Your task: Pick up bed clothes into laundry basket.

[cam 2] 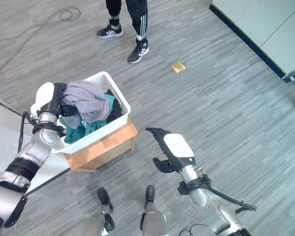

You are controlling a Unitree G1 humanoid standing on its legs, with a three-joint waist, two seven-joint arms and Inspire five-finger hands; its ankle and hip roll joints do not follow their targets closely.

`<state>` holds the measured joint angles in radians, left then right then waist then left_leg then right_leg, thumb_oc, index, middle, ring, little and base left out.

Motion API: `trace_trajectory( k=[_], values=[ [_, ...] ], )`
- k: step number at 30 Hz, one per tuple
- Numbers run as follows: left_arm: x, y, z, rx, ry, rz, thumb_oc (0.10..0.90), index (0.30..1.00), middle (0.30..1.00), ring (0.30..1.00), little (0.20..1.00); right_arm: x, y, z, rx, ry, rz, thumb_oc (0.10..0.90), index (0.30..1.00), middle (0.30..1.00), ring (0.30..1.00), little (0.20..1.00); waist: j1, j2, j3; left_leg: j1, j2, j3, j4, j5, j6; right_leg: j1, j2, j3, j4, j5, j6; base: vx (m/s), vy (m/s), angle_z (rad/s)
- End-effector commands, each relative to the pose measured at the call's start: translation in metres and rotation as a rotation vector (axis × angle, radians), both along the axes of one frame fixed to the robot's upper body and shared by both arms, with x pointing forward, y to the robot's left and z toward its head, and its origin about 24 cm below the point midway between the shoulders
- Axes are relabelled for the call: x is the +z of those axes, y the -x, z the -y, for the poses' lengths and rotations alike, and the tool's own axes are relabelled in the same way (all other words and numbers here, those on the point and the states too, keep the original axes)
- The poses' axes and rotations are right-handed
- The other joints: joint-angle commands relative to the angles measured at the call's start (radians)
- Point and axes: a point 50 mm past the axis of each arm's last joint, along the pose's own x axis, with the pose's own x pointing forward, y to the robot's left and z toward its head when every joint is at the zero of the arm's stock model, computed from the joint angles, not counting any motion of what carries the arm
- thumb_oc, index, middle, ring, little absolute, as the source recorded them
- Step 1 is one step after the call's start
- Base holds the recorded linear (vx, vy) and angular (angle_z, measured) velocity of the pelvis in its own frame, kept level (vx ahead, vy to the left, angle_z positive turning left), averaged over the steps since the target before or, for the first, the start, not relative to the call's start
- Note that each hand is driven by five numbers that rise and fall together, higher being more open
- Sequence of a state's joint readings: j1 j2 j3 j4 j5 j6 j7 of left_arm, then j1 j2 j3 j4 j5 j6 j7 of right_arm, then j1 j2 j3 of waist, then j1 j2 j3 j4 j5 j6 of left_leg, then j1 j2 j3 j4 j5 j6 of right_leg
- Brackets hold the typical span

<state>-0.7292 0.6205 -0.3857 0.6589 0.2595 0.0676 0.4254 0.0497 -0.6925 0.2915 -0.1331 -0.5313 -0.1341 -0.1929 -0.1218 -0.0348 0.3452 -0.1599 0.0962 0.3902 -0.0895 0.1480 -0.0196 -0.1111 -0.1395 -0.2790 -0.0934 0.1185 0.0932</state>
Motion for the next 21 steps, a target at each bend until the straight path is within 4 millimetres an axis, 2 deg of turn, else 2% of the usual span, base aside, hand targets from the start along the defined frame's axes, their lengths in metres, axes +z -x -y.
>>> trace_trajectory(
  k=[1, 3, 9, 13, 14, 16, 17, 19, 20, 21],
  values=[
    [0.116, -0.016, -0.001, 0.044, -0.135, 0.367, 0.8, 0.9, 0.9, 0.9, 0.9, 0.053, -0.006, -0.017, 0.127, -0.042, 0.273, 0.8, 0.9, 0.9, 0.9, 0.9, 0.027, 0.012, -0.017, 0.067, 0.061, 0.014, 0.002, -0.121, -0.072, 0.083, -0.045, -0.029, 0.011, -0.125, 0.113, 0.0, 0.0, 0.0],
    [0.121, -0.017, -0.006, 0.081, -0.173, 0.369, 0.8, 0.9, 0.9, 0.9, 0.9, 0.052, -0.006, -0.022, 0.146, -0.051, 0.273, 0.8, 0.9, 0.9, 0.9, 0.9, 0.028, 0.0, 0.003, 0.057, 0.067, 0.014, 0.002, -0.118, -0.072, 0.072, -0.042, -0.028, 0.012, -0.12, 0.115, -0.03, -0.009, 0.02],
    [0.129, -0.016, -0.01, 0.111, -0.205, 0.395, 0.8, 0.9, 0.9, 0.9, 0.9, 0.053, -0.005, -0.027, 0.169, -0.058, 0.281, 0.8, 0.9, 0.9, 0.9, 0.9, 0.034, -0.003, 0.016, 0.055, 0.067, 0.013, 0.002, -0.116, -0.072, 0.068, -0.043, -0.025, 0.012, -0.119, 0.114, 0.0, -0.001, -0.01],
    [0.132, -0.013, -0.018, 0.125, -0.178, 0.405, 0.8, 0.9, 0.9, 0.9, 0.9, 0.056, 0.0, -0.025, 0.182, -0.069, 0.281, 0.8, 0.9, 0.9, 0.9, 0.9, 0.038, 0.015, 0.006, 0.064, 0.062, 0.008, 0.002, -0.117, -0.074, 0.075, -0.047, -0.027, 0.013, -0.125, 0.112, -0.02, -0.019, 0.01],
    [0.131, -0.011, -0.024, 0.124, -0.146, 0.394, 0.8, 0.9, 0.9, 0.9, 0.9, 0.057, 0.001, -0.024, 0.181, -0.073, 0.277, 0.8, 0.9, 0.9, 0.9, 0.9, 0.038, 0.023, 0.001, 0.064, 0.061, 0.021, 0.002, -0.097, -0.066, 0.073, -0.048, -0.039, 0.015, -0.113, 0.105, -0.07, -0.055, 0.05],
    [0.129, -0.011, -0.027, 0.123, -0.131, 0.378, 0.8, 0.9, 0.9, 0.9, 0.9, 0.058, 0.002, -0.022, 0.18, -0.069, 0.272, 0.8, 0.9, 0.9, 0.9, 0.9, 0.04, 0.03, -0.012, 0.076, 0.06, 0.007, 0.002, -0.118, -0.074, 0.088, -0.049, -0.029, 0.013, -0.129, 0.112, 0.01, -0.032, 0.06],
    [0.13, -0.009, -0.031, 0.122, -0.116, 0.374, 0.8, 0.9, 0.9, 0.9, 0.9, 0.058, 0.003, -0.021, 0.178, -0.07, 0.27, 0.8, 0.9, 0.9, 0.9, 0.9, 0.042, 0.034, -0.014, 0.074, 0.06, 0.02, 0.002, -0.099, -0.067, 0.086, -0.05, -0.042, 0.014, -0.117, 0.105, 0.02, -0.04, 0.01],
    [0.13, -0.005, -0.038, 0.109, -0.071, 0.376, 0.8, 0.9, 0.9, 0.9, 0.9, 0.056, 0.005, -0.019, 0.174, -0.08, 0.249, 0.8, 0.9, 0.9, 0.9, 0.9, 0.049, 0.045, -0.031, 0.087, 0.057, 0.015, 0.002, -0.101, -0.067, 0.102, -0.05, -0.047, 0.014, -0.122, 0.104, -0.01, -0.072, 0.0],
    [0.129, -0.003, -0.038, 0.082, -0.037, 0.373, 0.8, 0.9, 0.9, 0.9, 0.9, 0.055, 0.006, -0.018, 0.173, -0.081, 0.236, 0.8, 0.9, 0.9, 0.9, 0.9, 0.052, 0.049, -0.038, 0.093, 0.056, 0.01, 0.002, -0.102, -0.067, 0.112, -0.051, -0.05, 0.013, -0.124, 0.105, 0.05, -0.102, 0.1],
    [0.123, 0.003, -0.034, -0.021, 0.064, 0.372, 0.8, 0.9, 0.9, 0.9, 0.9, 0.054, 0.007, -0.015, 0.158, -0.091, 0.217, 0.8, 0.9, 0.9, 0.9, 0.9, 0.065, 0.059, -0.054, 0.105, 0.052, -0.003, 0.002, -0.103, -0.068, 0.132, -0.05, -0.057, 0.012, -0.132, 0.103, 0.04, -0.109, 0.19]
  ],
)
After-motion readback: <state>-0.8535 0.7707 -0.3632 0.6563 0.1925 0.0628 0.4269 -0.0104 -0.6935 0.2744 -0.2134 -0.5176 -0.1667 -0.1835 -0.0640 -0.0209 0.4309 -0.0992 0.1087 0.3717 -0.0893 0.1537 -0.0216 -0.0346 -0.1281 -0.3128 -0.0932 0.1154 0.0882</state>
